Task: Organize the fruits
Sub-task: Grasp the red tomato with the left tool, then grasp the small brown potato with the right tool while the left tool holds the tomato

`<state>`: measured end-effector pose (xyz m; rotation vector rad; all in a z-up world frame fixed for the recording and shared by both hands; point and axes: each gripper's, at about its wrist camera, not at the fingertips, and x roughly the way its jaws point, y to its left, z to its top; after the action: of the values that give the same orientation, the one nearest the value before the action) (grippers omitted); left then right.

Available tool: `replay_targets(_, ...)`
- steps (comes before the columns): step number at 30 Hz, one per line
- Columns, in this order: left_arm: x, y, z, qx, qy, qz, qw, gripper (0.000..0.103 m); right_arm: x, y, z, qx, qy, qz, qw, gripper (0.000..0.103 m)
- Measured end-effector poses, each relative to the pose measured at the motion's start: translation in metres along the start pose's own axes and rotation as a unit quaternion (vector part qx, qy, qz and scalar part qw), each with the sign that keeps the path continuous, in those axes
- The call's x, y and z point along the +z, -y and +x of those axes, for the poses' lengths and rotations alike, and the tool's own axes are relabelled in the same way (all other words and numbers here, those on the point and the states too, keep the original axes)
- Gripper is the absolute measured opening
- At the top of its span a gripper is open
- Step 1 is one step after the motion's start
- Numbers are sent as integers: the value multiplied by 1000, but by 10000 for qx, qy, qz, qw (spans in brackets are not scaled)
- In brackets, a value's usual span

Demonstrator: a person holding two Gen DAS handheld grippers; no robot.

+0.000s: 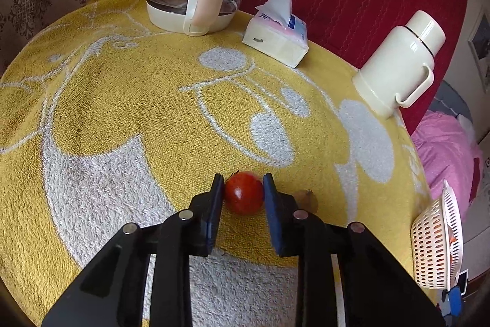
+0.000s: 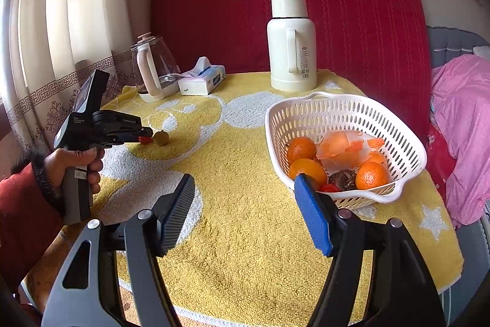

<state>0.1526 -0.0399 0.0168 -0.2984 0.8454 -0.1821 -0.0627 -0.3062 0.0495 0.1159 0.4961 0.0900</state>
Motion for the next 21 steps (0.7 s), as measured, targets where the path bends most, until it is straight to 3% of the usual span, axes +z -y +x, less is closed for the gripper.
replay_targets(12, -8, -12, -56, 103, 894, 365, 9953, 26, 5, -13, 11, 1, -100, -36, 9999, 69)
replay_targets(21, -18, -23, -88, 192, 1401, 549, 9884, 26, 28, -59, 51, 436, -348, -354, 9978, 69)
